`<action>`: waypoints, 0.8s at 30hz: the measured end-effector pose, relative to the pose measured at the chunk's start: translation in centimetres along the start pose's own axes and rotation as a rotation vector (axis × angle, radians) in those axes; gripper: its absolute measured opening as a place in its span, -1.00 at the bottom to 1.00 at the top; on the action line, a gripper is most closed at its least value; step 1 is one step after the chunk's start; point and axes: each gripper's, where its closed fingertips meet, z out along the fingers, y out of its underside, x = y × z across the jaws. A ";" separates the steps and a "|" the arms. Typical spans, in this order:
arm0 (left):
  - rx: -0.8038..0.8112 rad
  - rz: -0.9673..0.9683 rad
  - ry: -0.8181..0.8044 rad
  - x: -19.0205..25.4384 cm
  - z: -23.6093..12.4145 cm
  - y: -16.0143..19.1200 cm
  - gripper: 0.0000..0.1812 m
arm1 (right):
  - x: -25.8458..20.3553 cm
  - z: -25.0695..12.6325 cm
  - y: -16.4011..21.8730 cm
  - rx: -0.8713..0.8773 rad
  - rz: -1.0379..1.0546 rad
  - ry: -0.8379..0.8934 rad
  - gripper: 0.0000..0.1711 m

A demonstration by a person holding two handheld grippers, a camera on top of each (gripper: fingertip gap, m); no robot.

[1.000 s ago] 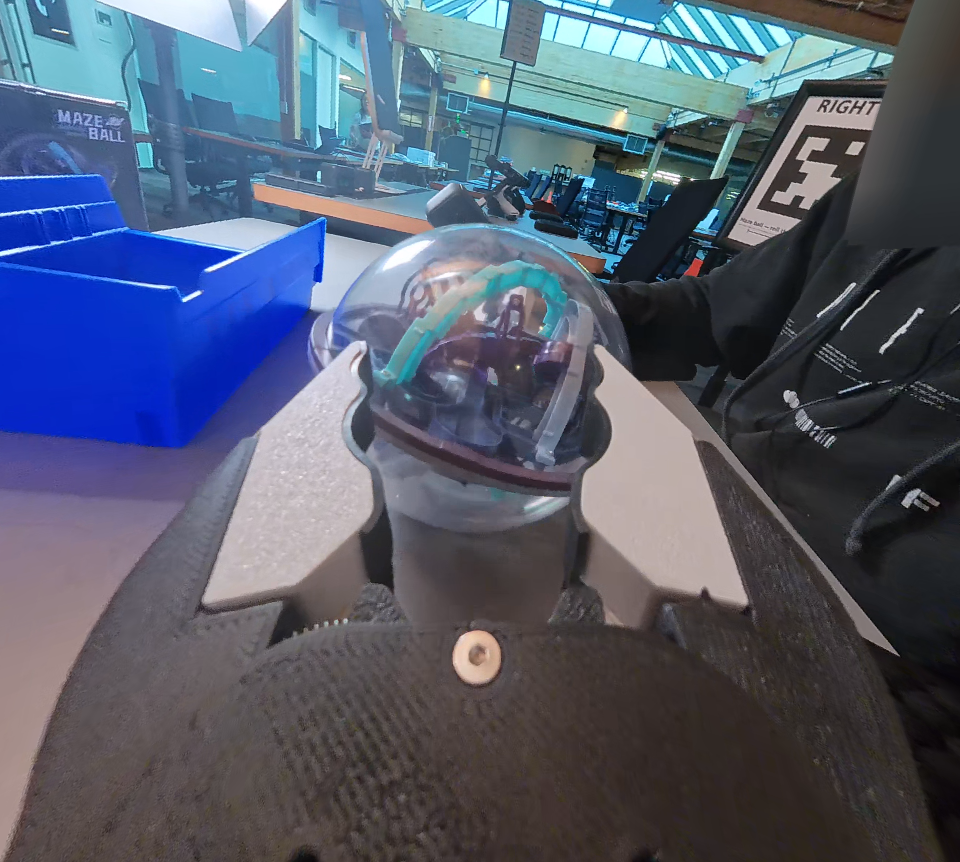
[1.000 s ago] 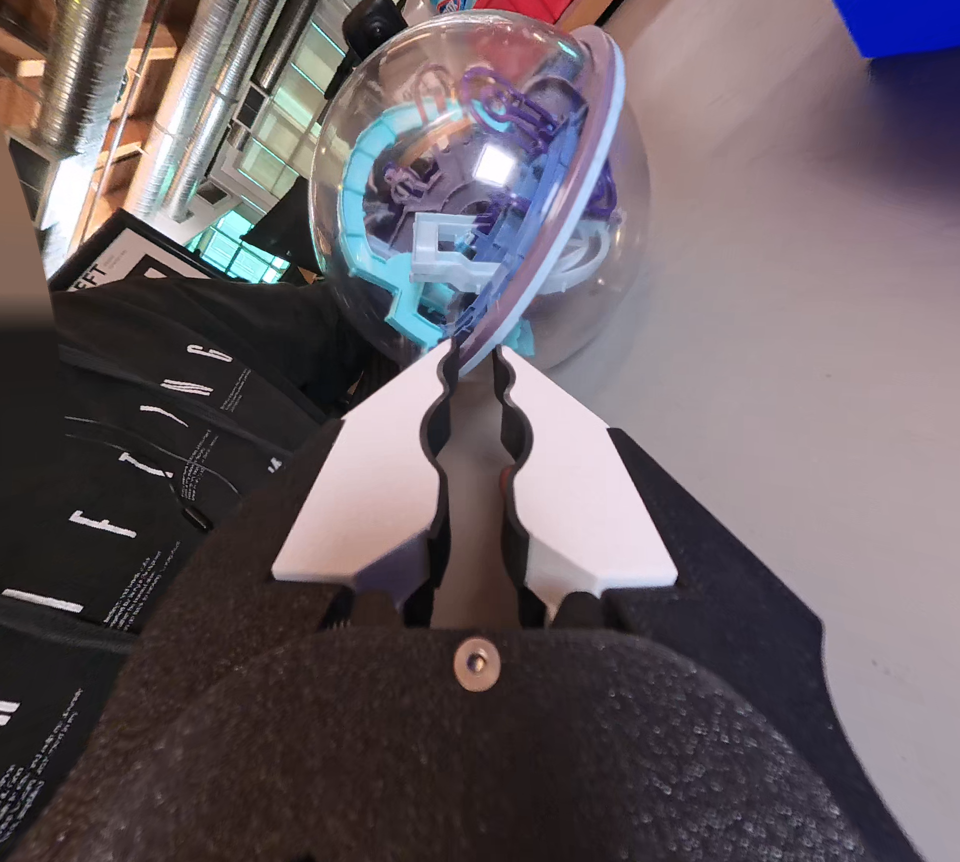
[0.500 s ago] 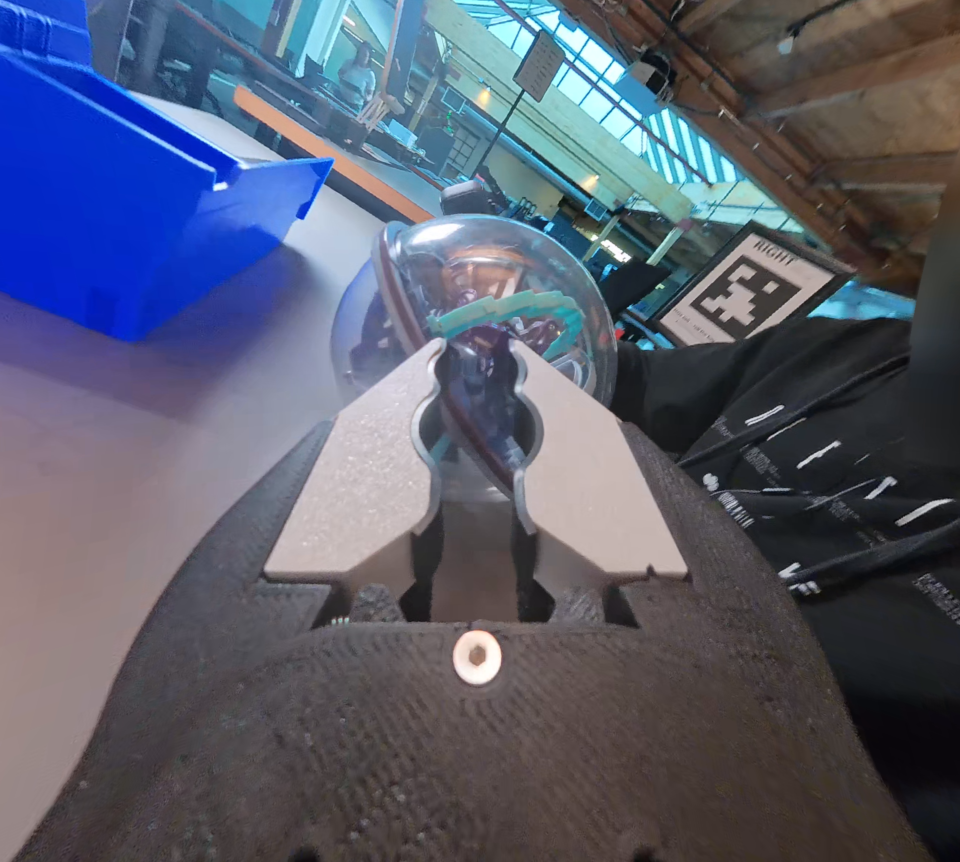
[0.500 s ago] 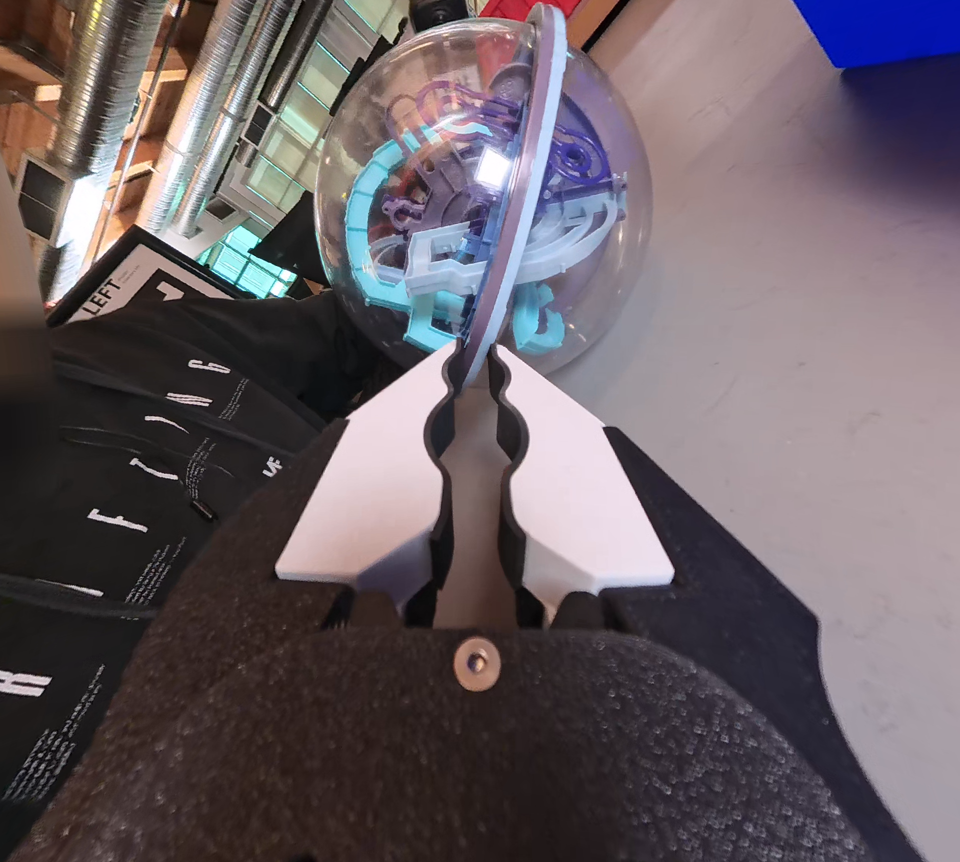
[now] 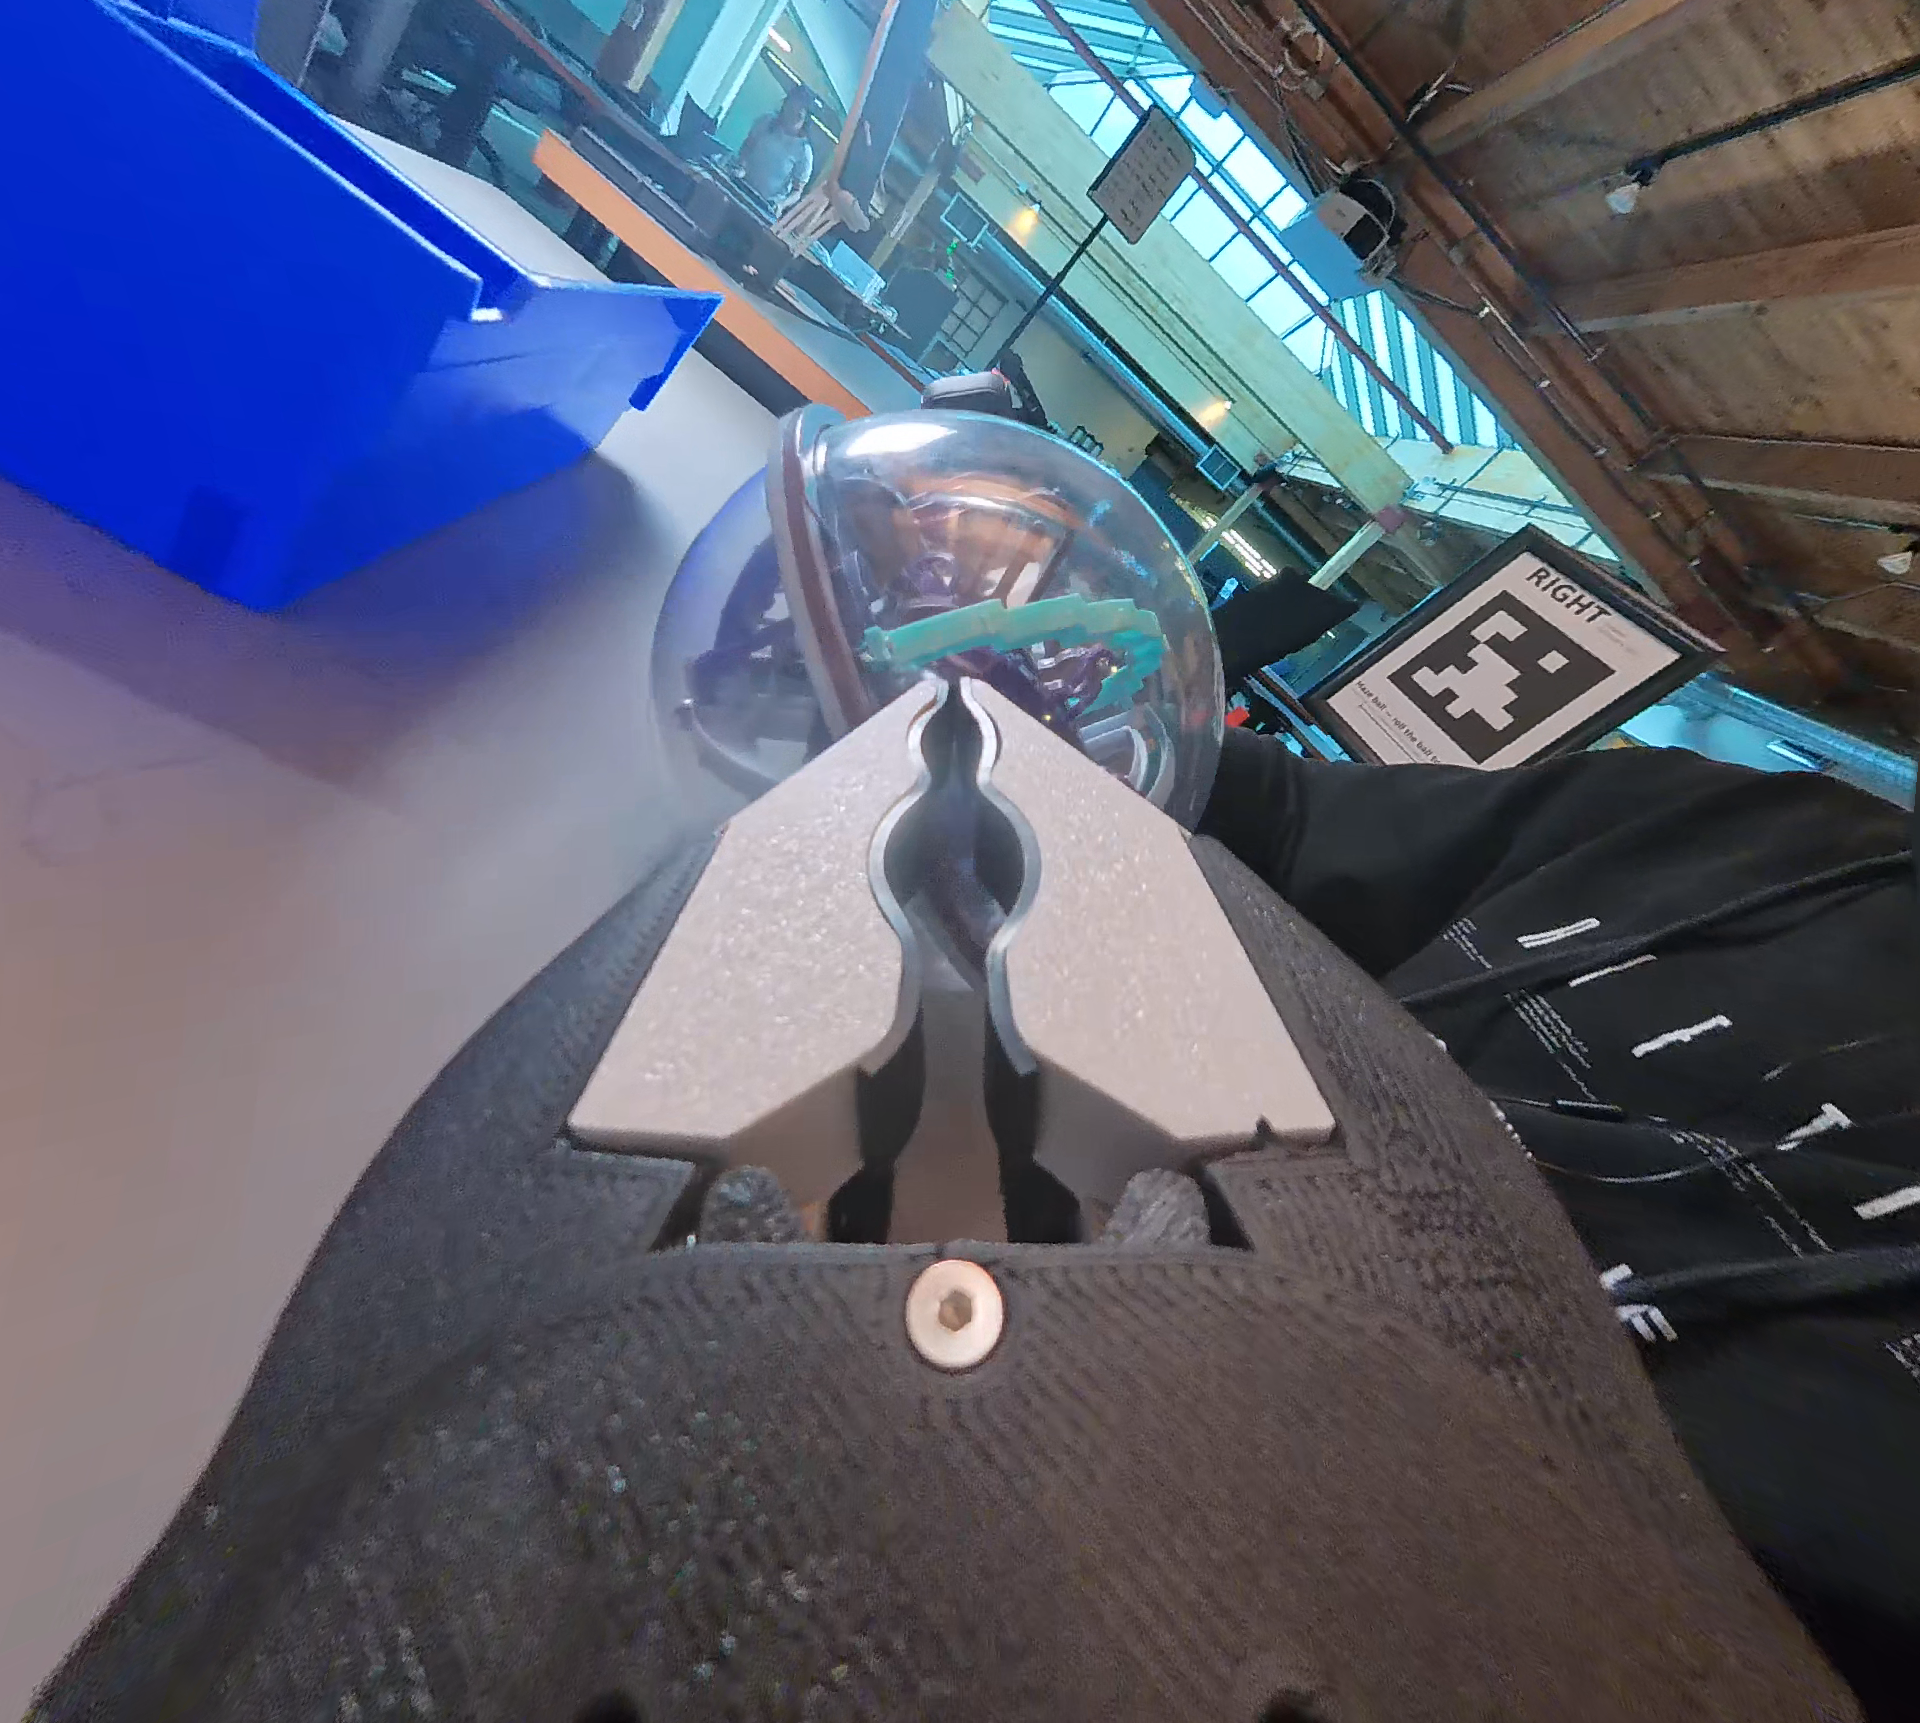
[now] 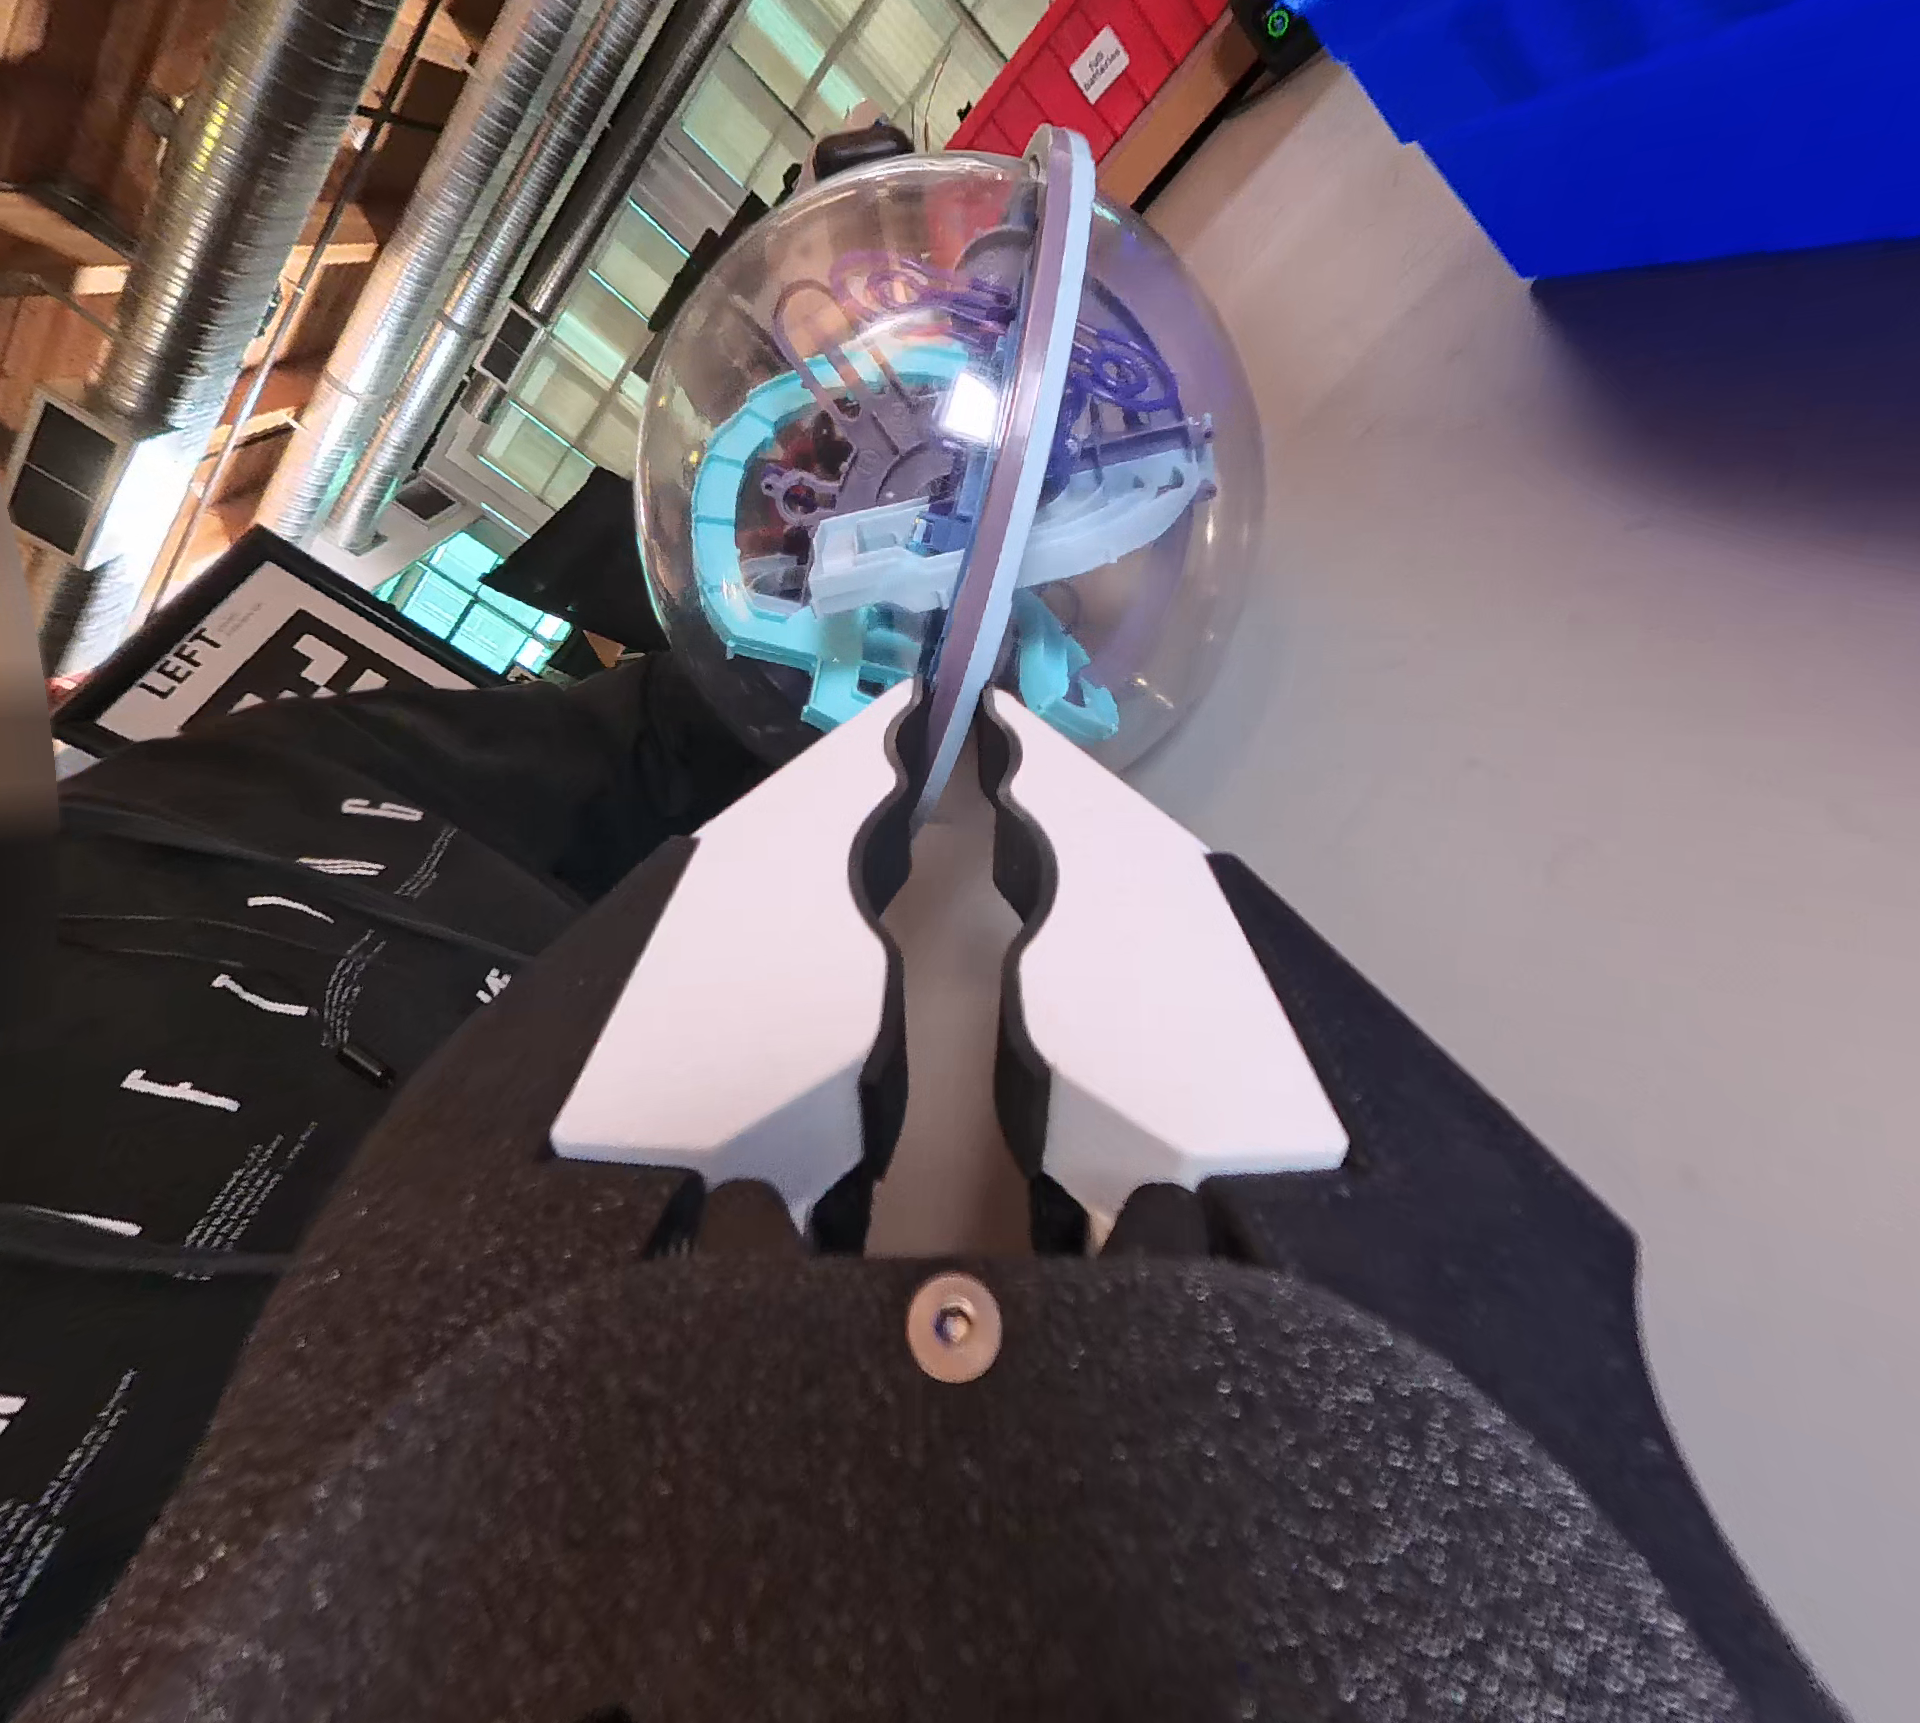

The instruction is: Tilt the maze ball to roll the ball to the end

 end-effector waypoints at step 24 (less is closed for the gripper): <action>-0.016 0.071 -0.105 -1.2 -0.5 1.1 -1.00 | 0.6 -0.2 -0.8 0.052 -0.034 0.062 -0.86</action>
